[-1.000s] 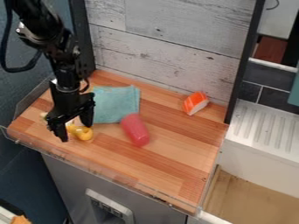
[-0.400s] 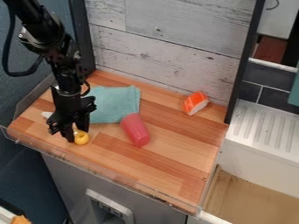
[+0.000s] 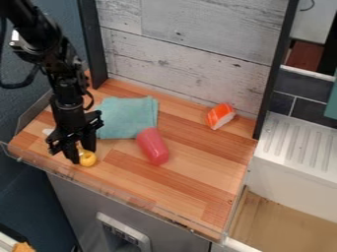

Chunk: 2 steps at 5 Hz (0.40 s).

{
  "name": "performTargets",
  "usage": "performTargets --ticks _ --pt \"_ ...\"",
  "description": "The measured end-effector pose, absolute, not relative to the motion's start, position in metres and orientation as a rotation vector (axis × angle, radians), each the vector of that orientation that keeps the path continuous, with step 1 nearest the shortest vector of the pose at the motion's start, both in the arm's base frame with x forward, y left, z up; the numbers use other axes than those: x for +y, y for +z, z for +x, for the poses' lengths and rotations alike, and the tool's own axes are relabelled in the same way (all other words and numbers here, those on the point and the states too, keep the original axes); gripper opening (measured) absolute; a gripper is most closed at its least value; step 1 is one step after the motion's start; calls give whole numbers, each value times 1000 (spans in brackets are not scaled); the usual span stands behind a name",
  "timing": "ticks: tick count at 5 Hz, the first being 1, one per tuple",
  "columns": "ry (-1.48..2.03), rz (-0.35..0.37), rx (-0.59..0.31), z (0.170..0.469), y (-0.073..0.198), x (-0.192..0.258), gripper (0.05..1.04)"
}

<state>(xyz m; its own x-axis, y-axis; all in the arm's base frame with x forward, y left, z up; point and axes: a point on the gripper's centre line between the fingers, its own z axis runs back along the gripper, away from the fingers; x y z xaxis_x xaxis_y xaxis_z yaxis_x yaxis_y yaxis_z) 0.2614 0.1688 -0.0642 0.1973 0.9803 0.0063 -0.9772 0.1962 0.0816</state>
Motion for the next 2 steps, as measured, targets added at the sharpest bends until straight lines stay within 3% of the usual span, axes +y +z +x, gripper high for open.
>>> performTargets --ticks 1,2 --pt "1356 4 -4 264 -32 165 455" --pt "1328 -59 8 260 -12 151 455"
